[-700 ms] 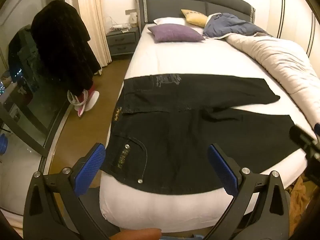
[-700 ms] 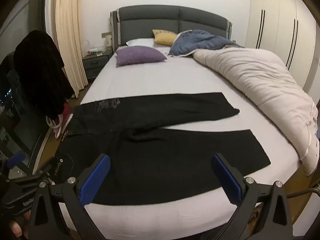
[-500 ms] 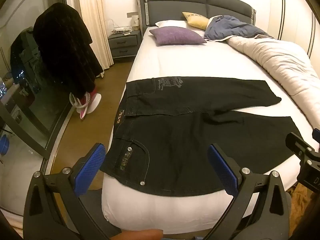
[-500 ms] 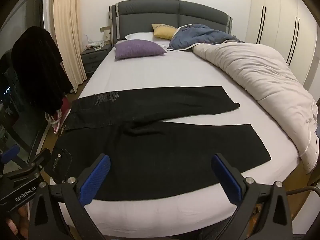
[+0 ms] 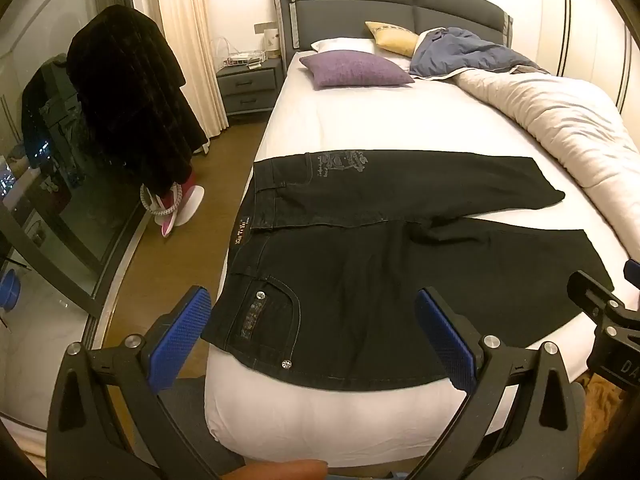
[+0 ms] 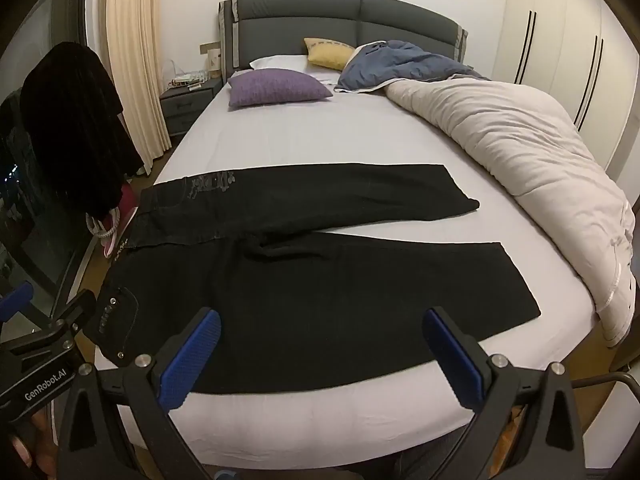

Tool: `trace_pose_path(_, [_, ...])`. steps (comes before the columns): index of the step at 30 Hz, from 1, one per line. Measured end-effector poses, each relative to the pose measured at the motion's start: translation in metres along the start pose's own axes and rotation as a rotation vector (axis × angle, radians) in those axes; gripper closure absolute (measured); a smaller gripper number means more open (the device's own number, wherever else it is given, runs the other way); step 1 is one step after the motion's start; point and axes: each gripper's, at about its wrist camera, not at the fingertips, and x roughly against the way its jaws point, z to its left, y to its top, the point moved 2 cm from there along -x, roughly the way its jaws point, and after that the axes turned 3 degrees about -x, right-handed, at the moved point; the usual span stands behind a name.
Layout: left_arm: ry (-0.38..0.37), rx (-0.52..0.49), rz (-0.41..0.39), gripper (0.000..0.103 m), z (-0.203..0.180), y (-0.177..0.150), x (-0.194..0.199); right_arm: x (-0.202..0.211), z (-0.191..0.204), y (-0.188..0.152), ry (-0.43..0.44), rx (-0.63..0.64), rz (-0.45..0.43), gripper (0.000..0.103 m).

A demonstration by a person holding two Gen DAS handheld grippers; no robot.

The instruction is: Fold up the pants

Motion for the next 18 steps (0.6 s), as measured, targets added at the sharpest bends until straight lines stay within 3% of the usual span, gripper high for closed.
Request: trace_pose_path(18, [0.0, -0.003, 0.003, 0.0, 0.001, -0.0029, -0.0022, -0.0045, -0.0018, 0.0013, -0.002, 0.006, 0.025, 0.0])
